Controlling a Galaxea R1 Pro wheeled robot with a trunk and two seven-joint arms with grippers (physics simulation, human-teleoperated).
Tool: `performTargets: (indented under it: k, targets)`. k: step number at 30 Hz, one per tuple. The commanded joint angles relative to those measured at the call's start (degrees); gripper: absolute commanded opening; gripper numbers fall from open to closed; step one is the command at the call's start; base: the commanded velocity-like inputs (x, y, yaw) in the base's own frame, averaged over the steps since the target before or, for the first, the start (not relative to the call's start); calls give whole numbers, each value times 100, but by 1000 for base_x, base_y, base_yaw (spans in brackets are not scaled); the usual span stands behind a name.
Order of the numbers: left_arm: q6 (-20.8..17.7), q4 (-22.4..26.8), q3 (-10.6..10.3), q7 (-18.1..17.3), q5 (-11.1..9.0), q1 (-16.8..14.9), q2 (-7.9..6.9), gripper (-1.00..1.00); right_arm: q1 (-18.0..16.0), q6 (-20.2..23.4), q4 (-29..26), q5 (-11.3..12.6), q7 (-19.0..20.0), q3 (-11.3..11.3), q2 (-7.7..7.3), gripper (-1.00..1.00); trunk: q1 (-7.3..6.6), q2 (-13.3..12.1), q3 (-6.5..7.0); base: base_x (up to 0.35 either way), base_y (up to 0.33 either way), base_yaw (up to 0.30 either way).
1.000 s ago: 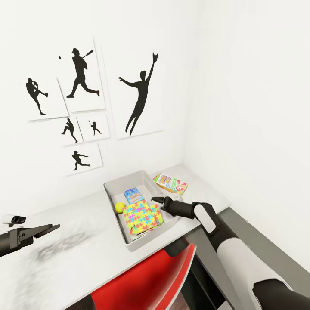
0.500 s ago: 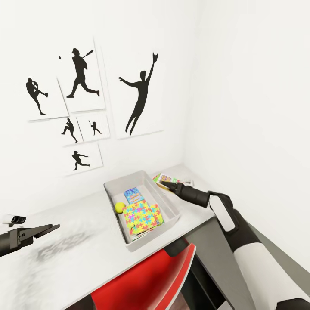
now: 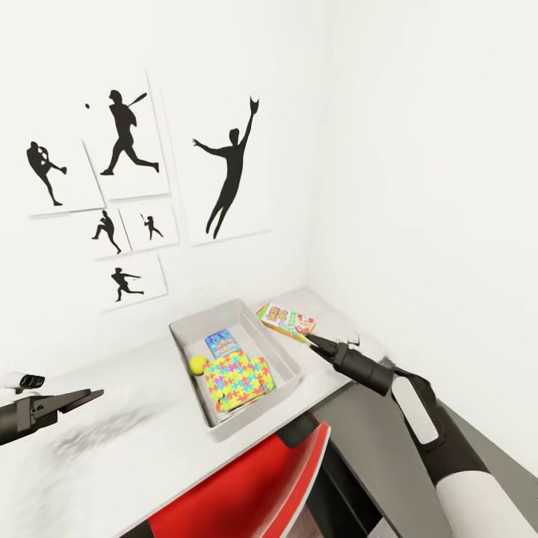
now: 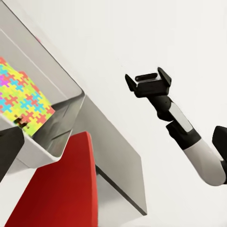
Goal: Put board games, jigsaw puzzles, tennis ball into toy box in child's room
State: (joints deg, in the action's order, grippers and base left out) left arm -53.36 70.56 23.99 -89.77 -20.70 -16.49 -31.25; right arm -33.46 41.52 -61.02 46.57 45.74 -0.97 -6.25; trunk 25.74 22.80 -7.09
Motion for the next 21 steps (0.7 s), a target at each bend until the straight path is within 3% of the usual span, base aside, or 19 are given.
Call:
performTargets:
  k: [1,9,17,21]
  targets:
    - [-61,2,1,-23,4,-3,-2,100,70,-28,0,37,58,33,-6,100,4,12,-4,0,0,-161]
    - [-61,2,1,-23,4,-2,-4,100,607,-751,-5,2,395,150,-2,100,4,12,58,0,0,-167]
    - [-61,2,1,-23,4,1,-4,100,736,-979,18,-56,397,132,59,100,4,12,108,0,0,-150]
    - [-61,2,1,-23,4,1,-2,100,751,-1011,30,-252,344,110,76,100,4,12,116,0,0,-50]
